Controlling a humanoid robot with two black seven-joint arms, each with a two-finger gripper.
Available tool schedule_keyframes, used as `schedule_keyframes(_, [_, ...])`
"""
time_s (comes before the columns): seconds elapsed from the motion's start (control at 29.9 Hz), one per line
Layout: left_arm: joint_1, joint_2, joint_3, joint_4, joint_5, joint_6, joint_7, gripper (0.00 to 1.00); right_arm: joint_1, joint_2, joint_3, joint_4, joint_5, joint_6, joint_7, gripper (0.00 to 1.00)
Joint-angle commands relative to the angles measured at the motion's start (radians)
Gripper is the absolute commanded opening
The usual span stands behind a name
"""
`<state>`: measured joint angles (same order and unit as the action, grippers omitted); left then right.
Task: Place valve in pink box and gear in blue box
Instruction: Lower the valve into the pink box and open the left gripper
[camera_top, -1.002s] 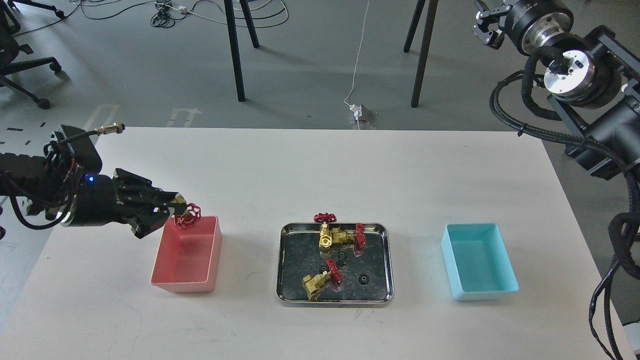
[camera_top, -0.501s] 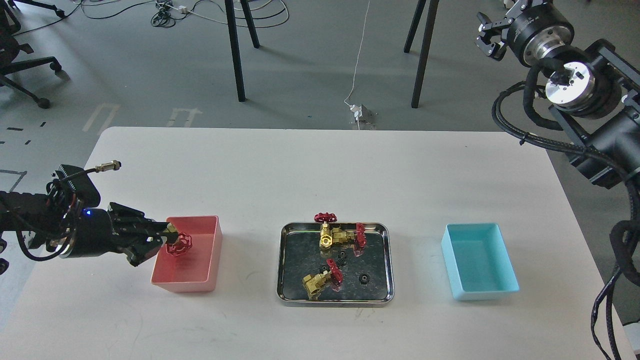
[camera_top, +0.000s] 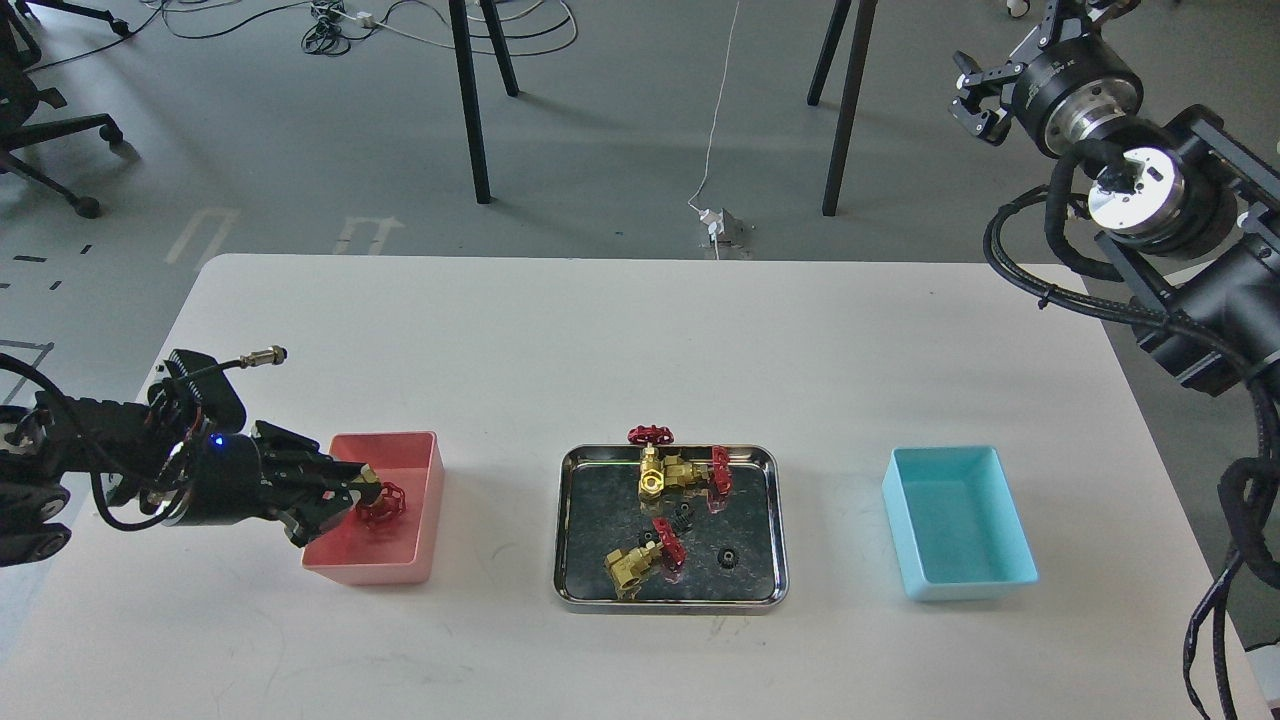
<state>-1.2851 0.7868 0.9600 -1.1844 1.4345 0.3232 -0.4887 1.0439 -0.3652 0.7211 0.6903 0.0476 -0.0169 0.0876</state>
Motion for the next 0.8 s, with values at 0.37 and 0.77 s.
schedule_keyframes(0.37, [-0.007,0.002,-0.024,-0.011,-0.002,0.001,0.000,0.57,-0.019,0.000,-0.005,0.001,0.000,0.000,0.003,0.99])
schedule_keyframes(0.77, [0.016,0.011,-0.109,-0.023,-0.002,-0.004,0.000,0.69,-0.010,0.003,-0.009,0.005,-0.002,0.000,-0.002,0.99])
